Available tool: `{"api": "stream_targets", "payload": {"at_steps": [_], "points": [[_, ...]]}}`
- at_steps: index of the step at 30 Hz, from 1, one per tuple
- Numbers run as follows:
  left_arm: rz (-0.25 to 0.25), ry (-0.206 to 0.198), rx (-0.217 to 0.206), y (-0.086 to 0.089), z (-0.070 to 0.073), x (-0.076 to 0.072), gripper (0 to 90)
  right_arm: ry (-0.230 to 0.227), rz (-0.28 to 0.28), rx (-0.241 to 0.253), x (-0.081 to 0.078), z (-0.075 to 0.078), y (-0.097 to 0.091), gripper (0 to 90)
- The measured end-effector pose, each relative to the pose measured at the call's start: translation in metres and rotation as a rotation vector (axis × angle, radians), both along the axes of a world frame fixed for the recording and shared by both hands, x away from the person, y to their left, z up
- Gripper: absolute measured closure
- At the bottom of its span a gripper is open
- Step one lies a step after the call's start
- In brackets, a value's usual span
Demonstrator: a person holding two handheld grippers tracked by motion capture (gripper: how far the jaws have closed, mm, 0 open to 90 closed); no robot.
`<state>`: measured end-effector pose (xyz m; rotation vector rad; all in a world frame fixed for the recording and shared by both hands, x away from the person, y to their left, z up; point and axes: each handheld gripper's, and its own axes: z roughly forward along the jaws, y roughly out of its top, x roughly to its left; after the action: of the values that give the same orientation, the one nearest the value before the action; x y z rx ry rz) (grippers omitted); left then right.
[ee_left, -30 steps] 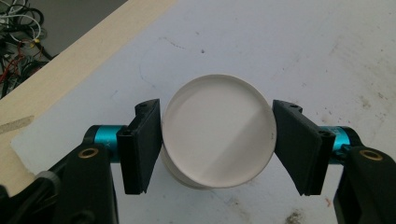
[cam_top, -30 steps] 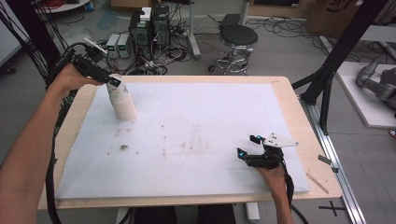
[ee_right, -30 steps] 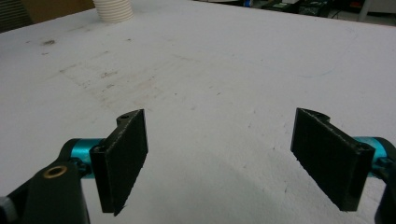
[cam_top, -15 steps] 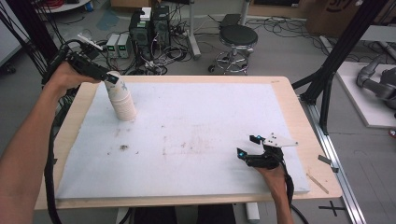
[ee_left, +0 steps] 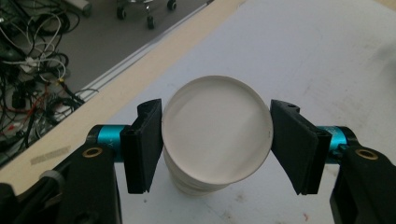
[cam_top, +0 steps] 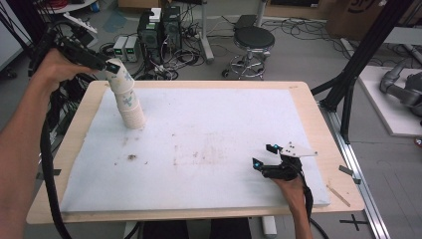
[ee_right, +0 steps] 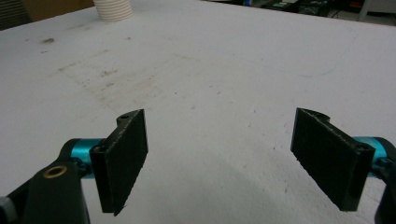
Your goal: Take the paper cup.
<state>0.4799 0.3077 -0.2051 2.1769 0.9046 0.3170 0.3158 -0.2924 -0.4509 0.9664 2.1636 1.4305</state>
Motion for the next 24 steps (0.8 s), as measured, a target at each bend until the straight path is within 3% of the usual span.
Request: {"api": "stream_targets", "payload": {"at_steps": [3, 8, 11, 14, 15, 16, 17, 20, 21, 24], "points": [[-0.001, -0.023, 0.012, -0.001, 0.014, -0.006, 36.9, -0.003, 0.002, -0.001, 0.0, 0.0, 0.0, 18.8], [-0.005, -0.035, 0.023, 0.0, 0.02, -0.013, 36.9, -0.003, 0.001, 0.005, 0.0, 0.0, 0.0, 18.8], [-0.032, -0.067, -0.013, -0.004, 0.021, -0.025, 36.9, 0.002, 0.002, 0.007, 0.0, 0.0, 0.0, 18.8], [-0.071, -0.096, -0.076, -0.01, 0.015, -0.041, 36.9, 0.0, 0.002, 0.014, 0.0, 0.0, -0.001, 18.8], [-0.097, -0.104, -0.08, -0.014, 0.009, -0.052, 36.9, 0.0, 0.002, 0.015, 0.0, 0.0, -0.001, 18.8], [-0.097, -0.104, -0.08, -0.014, 0.009, -0.052, 36.9, 0.003, 0.003, 0.018, 0.0, 0.0, -0.001, 18.8], [-0.129, -0.116, -0.11, -0.021, 0.0, -0.064, 36.9, -0.004, 0.001, 0.017, 0.0, 0.0, -0.002, 18.8], [-0.15, -0.133, -0.13, -0.027, -0.008, -0.075, 36.9, -0.011, -0.001, 0.018, -0.001, 0.0, -0.002, 18.8], [-0.185, -0.147, -0.169, -0.032, -0.015, -0.085, 36.8, -0.02, -0.001, 0.016, -0.002, 0.0, -0.002, 18.8], [-0.212, -0.162, -0.183, -0.038, -0.023, -0.095, 36.8, -0.016, 0.007, 0.011, -0.002, 0.0, -0.001, 18.8]]}}
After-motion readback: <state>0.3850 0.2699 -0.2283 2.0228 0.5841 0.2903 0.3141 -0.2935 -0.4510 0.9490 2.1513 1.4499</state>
